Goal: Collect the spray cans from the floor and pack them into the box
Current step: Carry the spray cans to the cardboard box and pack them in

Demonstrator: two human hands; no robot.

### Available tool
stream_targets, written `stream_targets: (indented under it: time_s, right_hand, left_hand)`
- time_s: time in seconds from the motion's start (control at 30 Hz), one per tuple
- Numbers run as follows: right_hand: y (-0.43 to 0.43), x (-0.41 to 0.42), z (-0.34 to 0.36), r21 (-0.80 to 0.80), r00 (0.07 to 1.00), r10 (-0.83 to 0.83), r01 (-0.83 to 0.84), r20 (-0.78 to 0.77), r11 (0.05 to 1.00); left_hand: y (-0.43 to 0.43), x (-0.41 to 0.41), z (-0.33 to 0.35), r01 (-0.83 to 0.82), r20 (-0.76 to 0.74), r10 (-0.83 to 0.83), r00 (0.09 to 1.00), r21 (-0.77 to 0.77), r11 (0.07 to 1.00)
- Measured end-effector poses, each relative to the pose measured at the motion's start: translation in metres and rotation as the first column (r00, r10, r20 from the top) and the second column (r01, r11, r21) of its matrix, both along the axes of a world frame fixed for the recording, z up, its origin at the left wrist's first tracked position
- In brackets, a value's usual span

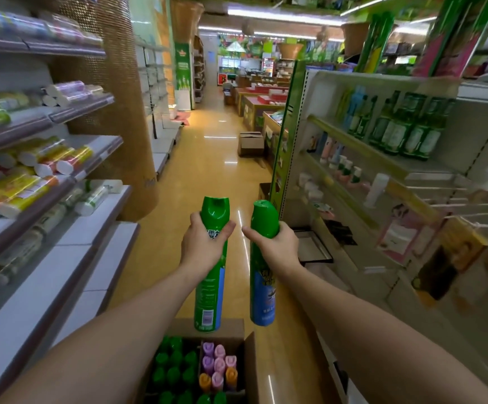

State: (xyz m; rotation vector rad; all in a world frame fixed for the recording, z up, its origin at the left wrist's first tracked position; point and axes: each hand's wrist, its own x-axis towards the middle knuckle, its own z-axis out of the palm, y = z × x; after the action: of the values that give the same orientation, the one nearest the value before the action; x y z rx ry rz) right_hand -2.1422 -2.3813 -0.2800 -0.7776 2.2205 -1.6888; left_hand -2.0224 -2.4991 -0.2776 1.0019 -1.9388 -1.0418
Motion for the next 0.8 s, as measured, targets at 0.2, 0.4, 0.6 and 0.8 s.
stream_targets:
  time_s: [0.2,0.4,0.6,0.8]
  right_hand:
    - [-0.022,-0.031,-0.012,0.030,0.995,0.101,-0.101,0.001,0.994]
    - [-0.052,-0.067,-0.054,0.166,0.956,0.292,-0.285,-0.024,0.944]
    - [-0.060,-0.080,-0.114,0.349,0.862,0.507,-0.483,0.025,0.803]
    - [-0.043,-0.061,-0.208,0.457,0.792,0.585,-0.591,0.173,0.665]
  left_hand:
    - [-0.021,-0.029,-0.016,-0.077,-0.009,0.077,0.997,0.010,0.997]
    - [-0.032,-0.047,-0.054,-0.212,-0.031,0.216,0.976,0.113,0.971]
    - [-0.008,-0.030,-0.127,-0.401,0.015,0.414,0.910,0.285,0.871]
    - [0.042,0.014,-0.223,-0.539,0.159,0.529,0.834,0.447,0.714]
